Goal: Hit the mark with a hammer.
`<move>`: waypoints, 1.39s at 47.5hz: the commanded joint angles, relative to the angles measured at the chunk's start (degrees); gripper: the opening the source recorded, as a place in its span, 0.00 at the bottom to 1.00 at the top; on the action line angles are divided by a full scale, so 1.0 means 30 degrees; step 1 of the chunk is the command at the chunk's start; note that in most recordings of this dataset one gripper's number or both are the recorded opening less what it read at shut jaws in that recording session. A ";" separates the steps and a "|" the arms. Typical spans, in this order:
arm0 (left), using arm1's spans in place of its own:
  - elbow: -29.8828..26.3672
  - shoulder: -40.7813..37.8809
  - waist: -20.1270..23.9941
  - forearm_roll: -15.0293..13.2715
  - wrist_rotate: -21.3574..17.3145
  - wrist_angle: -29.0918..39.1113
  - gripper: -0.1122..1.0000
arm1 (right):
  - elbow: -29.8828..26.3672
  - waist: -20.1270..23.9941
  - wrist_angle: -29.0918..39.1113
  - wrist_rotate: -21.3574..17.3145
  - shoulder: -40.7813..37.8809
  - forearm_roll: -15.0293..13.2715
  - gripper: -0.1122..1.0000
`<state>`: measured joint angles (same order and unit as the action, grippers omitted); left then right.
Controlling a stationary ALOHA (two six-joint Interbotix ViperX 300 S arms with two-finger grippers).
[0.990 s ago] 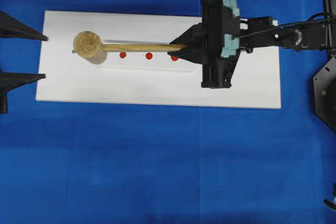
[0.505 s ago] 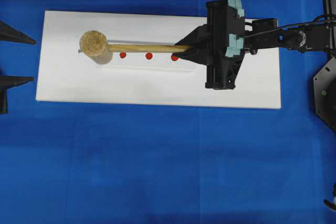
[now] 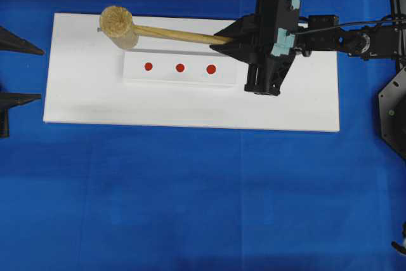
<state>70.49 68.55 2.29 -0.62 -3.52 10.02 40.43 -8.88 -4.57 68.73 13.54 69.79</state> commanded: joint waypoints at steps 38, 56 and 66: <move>-0.0234 -0.0088 0.0029 0.0000 0.0029 -0.0088 0.88 | 0.1201 -0.0059 0.0264 0.0117 -0.1729 0.2988 0.11; -0.0176 -0.0088 0.0059 0.0000 0.0000 -0.0088 0.88 | 0.3486 0.0146 -0.1113 0.0146 0.3398 0.2871 0.11; -0.0176 -0.0088 0.0029 0.0000 0.0000 -0.0088 0.88 | 0.3750 0.0527 -0.1230 0.0117 0.3486 0.2900 0.11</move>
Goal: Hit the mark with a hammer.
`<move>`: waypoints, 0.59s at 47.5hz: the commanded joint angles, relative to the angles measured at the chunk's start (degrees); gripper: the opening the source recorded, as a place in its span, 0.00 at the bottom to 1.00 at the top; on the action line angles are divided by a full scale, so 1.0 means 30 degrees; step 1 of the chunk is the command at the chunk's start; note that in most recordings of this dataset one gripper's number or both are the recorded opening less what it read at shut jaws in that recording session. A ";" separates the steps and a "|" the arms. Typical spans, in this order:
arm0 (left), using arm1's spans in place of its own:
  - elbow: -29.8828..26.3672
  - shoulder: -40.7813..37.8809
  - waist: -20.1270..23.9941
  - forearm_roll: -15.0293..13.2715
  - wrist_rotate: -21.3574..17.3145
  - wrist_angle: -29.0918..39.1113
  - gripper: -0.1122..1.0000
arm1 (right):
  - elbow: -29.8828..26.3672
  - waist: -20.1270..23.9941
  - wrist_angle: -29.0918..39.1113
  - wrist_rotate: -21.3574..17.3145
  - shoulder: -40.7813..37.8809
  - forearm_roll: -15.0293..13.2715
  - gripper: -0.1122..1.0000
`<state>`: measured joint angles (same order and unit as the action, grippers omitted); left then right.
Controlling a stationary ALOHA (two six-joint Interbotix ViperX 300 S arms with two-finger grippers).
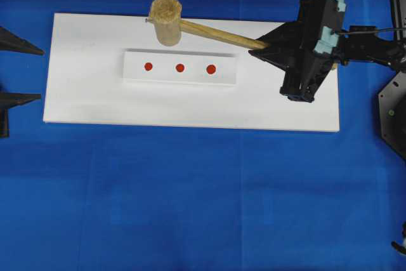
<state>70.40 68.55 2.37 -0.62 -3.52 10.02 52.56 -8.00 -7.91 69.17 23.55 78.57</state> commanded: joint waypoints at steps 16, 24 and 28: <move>-0.0146 -0.0088 0.0029 0.0000 0.0059 -0.0264 0.88 | 0.0381 0.0527 0.0322 -0.0176 -0.4775 0.1992 0.11; -0.0176 -0.0088 0.0000 0.0000 0.0059 -0.0264 0.88 | 0.0410 0.0645 0.0264 -0.0059 -0.4863 0.2344 0.11; -0.0176 -0.0059 0.0000 0.0000 0.0088 -0.0264 0.88 | 0.0410 0.0645 0.0205 0.0000 -0.4570 0.2285 0.11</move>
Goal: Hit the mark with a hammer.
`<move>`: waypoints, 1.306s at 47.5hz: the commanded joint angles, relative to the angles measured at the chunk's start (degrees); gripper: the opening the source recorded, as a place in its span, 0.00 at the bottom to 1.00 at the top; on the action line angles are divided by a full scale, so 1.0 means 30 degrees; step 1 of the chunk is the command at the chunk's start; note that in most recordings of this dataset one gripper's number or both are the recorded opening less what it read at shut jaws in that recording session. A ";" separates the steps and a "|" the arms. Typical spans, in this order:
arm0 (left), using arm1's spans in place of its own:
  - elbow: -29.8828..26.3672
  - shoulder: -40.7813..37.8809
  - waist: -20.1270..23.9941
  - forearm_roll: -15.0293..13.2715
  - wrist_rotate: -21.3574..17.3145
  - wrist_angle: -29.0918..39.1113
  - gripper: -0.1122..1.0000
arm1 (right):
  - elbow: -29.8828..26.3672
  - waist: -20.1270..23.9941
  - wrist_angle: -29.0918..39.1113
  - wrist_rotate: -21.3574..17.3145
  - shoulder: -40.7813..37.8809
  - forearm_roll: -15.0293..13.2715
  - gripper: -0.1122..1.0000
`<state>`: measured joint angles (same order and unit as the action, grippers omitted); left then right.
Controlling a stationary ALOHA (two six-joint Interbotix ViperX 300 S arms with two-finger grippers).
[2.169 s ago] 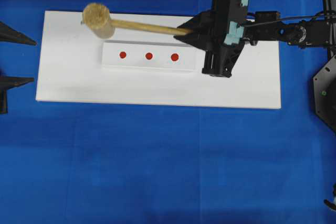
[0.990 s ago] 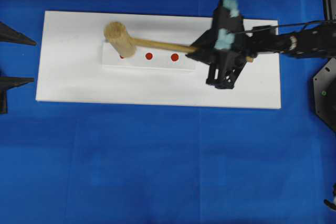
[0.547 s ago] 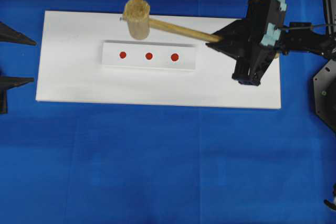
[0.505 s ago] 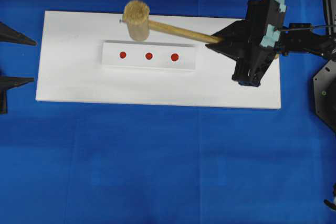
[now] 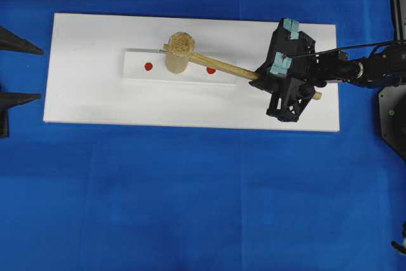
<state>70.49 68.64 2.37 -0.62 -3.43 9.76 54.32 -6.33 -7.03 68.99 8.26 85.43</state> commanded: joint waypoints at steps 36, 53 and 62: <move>-0.0205 -0.0059 0.0029 0.0000 0.0000 -0.0293 0.88 | 0.2754 0.0176 -0.1377 0.0908 1.0459 -0.0410 0.11; -0.0205 -0.0059 0.0000 0.0000 0.0000 -0.0498 0.88 | 0.3662 0.0176 -0.0439 0.0937 0.7412 0.0205 0.11; -0.0234 -0.0059 0.0029 0.0000 0.0059 -0.0615 0.88 | 0.4189 0.0234 0.0088 0.0967 0.4687 0.1494 0.11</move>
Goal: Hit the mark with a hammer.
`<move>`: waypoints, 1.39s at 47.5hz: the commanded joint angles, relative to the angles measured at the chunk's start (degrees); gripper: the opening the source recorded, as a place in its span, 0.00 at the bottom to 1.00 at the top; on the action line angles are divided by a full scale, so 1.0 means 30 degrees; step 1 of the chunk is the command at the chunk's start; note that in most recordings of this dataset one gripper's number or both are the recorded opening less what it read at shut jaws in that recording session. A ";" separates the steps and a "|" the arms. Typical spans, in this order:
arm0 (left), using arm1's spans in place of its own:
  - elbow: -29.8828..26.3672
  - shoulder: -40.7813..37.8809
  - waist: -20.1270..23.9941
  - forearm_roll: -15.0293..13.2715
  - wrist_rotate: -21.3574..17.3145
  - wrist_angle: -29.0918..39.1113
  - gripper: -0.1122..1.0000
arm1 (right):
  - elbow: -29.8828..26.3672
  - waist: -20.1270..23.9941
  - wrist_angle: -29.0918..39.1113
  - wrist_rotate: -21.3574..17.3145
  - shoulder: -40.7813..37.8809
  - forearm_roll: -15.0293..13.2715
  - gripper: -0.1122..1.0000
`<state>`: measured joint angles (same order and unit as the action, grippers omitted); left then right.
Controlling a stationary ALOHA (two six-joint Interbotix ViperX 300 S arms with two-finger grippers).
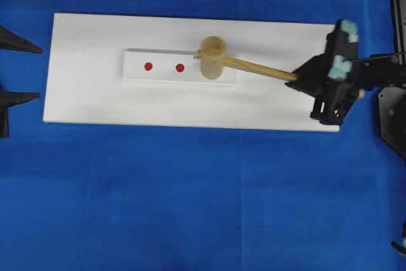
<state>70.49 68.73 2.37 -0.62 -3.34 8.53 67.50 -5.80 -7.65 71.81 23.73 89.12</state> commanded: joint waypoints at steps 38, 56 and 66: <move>-0.0234 -0.0059 0.0000 0.0000 0.0117 -0.0205 0.88 | -0.1992 0.0117 -0.0732 0.0732 0.4424 -0.0937 0.11; -0.0205 -0.0146 0.0000 0.0000 0.0146 -0.0205 0.88 | -0.5303 0.0645 -0.0234 0.0762 0.0645 -0.1904 0.11; -0.0176 -0.0205 0.0029 0.0000 0.0176 -0.0205 0.88 | -0.8027 0.0908 0.0264 0.0762 -0.1963 -0.2695 0.11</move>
<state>70.49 68.82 2.37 -0.62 -2.90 8.44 47.46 -3.34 -7.29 74.00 19.42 81.65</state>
